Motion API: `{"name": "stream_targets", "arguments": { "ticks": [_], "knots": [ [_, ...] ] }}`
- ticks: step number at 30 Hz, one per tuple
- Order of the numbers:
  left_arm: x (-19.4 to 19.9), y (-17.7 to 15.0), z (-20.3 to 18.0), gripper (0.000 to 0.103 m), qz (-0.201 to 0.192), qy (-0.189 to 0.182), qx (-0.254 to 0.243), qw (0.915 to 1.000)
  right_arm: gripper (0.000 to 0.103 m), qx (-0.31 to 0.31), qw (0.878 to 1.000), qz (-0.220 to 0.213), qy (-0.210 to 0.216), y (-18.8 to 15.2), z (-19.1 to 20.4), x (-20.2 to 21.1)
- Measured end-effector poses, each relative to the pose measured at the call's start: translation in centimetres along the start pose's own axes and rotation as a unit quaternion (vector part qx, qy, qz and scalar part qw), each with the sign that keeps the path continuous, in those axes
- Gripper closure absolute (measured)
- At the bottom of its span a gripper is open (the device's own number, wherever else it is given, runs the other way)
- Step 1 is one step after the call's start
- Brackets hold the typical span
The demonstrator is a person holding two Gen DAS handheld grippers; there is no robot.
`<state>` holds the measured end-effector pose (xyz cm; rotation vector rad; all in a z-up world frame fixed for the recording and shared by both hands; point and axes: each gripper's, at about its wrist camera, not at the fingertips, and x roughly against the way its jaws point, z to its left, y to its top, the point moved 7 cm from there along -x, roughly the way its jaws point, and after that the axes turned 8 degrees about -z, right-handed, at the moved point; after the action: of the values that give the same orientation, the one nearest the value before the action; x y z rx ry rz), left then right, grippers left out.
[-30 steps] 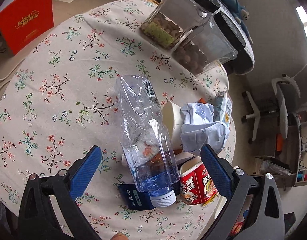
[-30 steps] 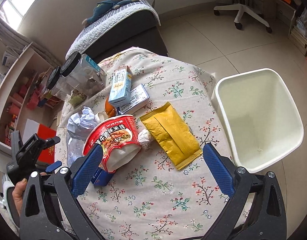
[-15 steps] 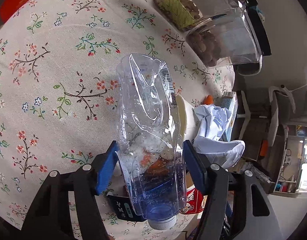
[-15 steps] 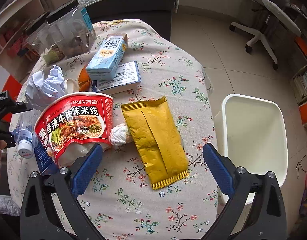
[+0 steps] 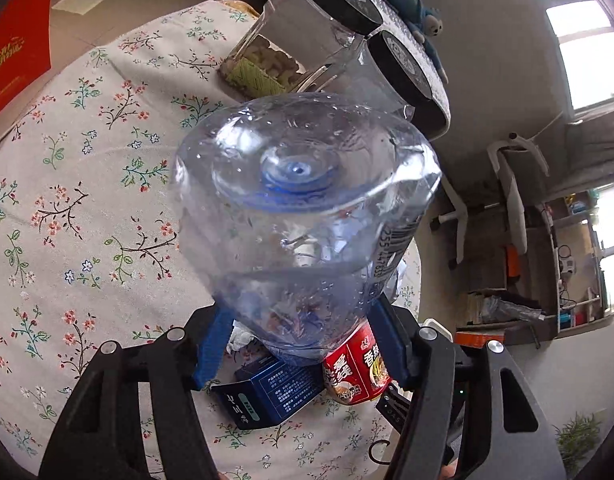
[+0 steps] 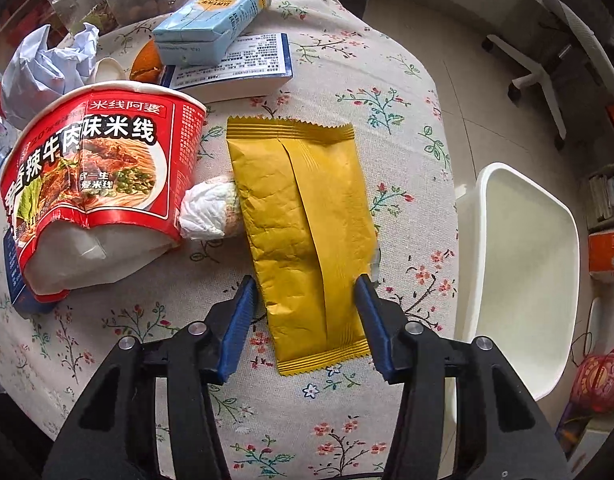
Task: Collect trash
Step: 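Carry the yellow packet and clear bottle to the white bin and release both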
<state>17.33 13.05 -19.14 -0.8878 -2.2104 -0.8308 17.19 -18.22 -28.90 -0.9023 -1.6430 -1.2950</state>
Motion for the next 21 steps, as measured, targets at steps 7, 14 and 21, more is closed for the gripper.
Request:
{"name": "stream_targets", "arguments": {
  "ticks": [7,14,21],
  "knots": [
    [1.0,0.3,-0.9,0.040,-0.026,-0.004,-0.015,0.9995,0.080,-0.017,0.999,-0.014,0.023,0.2,-0.8,1.6],
    [3.5,1.0,-1.8,0.040,-0.083,0.006,-0.036,0.9959,0.084,-0.044,0.996,-0.061,0.038,1.0,-1.7,4.8],
    [6.3,1.5,-3.2,0.040,-0.143,-0.018,-0.033,0.9890,0.084,-0.069,0.989,-0.121,0.056,2.0,-2.5,7.8]
  ]
}}
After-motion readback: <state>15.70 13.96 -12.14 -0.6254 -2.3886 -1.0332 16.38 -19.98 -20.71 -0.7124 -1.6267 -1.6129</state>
